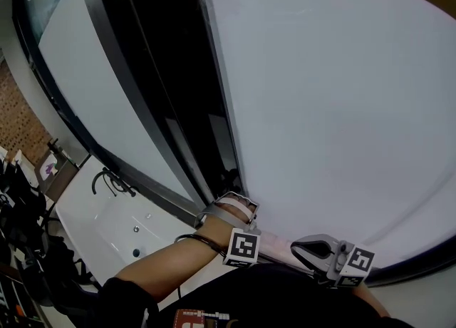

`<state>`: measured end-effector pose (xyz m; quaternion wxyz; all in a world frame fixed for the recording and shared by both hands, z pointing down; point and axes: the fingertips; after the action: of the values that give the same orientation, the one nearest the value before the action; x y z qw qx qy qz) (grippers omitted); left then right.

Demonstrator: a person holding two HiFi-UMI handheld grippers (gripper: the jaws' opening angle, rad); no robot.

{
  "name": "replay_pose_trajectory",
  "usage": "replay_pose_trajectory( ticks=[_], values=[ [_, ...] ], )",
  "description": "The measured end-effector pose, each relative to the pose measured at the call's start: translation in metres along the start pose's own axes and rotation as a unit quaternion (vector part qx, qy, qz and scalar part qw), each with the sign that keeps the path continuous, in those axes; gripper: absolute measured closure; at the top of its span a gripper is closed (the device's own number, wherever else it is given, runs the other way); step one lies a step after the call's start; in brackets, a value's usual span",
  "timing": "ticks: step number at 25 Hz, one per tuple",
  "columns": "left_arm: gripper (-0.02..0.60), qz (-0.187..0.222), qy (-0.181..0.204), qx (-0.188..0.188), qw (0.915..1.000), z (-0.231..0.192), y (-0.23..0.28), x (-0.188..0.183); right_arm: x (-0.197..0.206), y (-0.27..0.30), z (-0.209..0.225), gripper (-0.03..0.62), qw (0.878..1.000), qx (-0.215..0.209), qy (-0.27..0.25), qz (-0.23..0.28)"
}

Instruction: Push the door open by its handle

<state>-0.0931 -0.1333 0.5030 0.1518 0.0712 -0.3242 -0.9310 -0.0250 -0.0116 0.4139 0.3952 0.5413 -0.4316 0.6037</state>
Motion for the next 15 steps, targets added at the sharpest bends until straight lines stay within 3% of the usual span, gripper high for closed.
replay_pose_trajectory(
  ticks=[4,8,15],
  values=[
    [0.581,-0.024,0.023,-0.018,0.9993,-0.001,0.009,0.003,-0.001,0.002,0.007,0.594,1.0,-0.014,0.006,0.002],
    [0.581,-0.091,0.101,-0.03,0.9902,0.012,0.026,0.023,-0.003,0.014,0.004,0.594,0.999,-0.032,0.0,0.009],
    [0.581,-0.097,0.097,-0.035,0.9899,0.003,0.044,0.025,0.004,0.007,0.01,0.594,0.999,-0.035,0.0,0.006]
  ],
)
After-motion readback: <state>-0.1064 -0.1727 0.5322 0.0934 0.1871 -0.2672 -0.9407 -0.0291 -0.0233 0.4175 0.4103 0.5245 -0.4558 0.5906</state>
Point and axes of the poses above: the fingertips, and each gripper's own axes: y forward along the fingers, z to its right, x out of its underside, and after that the axes turned 12 degrees about -y, right-handed
